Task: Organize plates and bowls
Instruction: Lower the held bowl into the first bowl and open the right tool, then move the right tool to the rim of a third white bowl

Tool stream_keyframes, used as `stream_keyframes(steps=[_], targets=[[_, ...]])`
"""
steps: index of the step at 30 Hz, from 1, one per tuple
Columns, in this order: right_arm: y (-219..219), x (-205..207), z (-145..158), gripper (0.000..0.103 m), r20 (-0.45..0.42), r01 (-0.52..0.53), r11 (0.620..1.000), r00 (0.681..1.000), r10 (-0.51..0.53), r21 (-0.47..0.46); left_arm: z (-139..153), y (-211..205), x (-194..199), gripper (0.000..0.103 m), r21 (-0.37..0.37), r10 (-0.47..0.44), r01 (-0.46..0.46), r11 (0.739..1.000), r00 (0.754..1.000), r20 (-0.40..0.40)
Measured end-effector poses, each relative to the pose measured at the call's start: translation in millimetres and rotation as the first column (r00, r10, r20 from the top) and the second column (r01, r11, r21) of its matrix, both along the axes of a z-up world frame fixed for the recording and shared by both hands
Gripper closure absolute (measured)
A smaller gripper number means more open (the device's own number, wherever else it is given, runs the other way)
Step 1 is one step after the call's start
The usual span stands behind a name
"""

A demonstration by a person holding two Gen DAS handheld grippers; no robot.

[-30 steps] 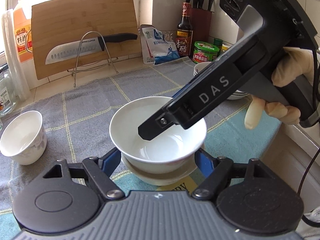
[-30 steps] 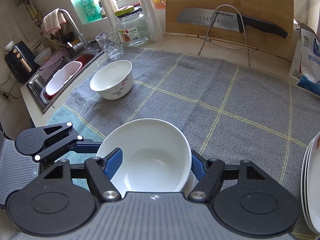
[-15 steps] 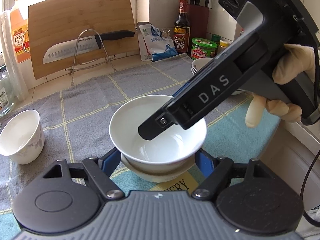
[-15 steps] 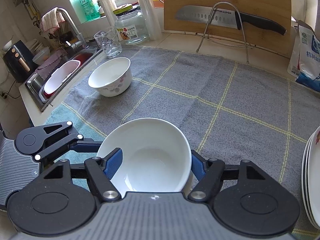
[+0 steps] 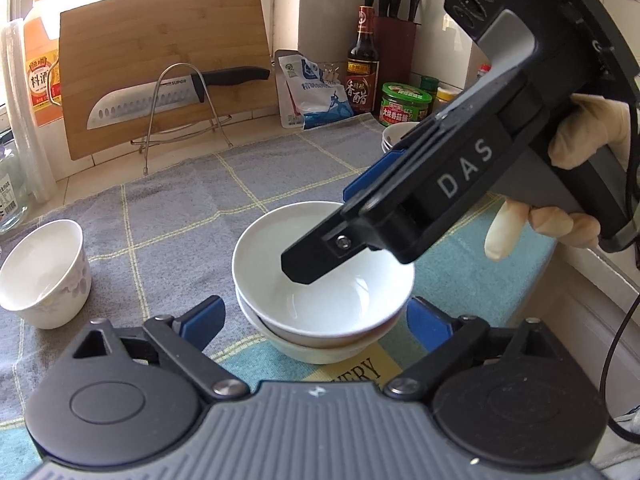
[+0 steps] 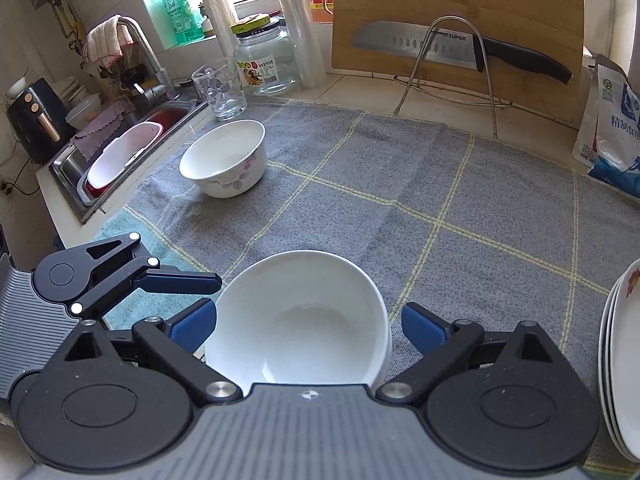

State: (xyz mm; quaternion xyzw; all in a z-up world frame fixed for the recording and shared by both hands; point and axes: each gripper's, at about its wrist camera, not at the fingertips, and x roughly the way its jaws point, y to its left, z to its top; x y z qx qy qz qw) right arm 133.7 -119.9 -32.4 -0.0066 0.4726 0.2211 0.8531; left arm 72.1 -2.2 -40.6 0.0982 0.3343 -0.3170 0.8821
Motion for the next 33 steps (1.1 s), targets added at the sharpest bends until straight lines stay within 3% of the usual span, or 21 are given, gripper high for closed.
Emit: stream_keyframes(steps=[8, 14, 23, 33], targets=[[18, 4, 8, 0.000, 0.040, -0.051, 0.998, 0.998, 0.053, -0.049, 3, 24, -9, 0.003, -0.009, 0.052, -0.052, 0.999, 0.998, 0.030], [40, 15, 14, 0.000, 0.058, -0.109, 0.992, 0.992, 0.113, -0.060, 3, 56, -8, 0.003, -0.007, 0.154, -0.154, 0.988, 0.986, 0.070], [79, 41, 12, 0.000, 0.056, -0.225, 0.970, 0.972, 0.230, -0.086, 3, 101, 7, 0.003, -0.006, 0.340, -0.342, 0.940, 0.934, 0.113], [115, 80, 2, 0.000, 0.052, -0.309, 0.940, 0.946, 0.319, -0.142, -20, 126, 41, 0.002, 0.008, 0.444, -0.449, 0.894, 0.887, 0.124]])
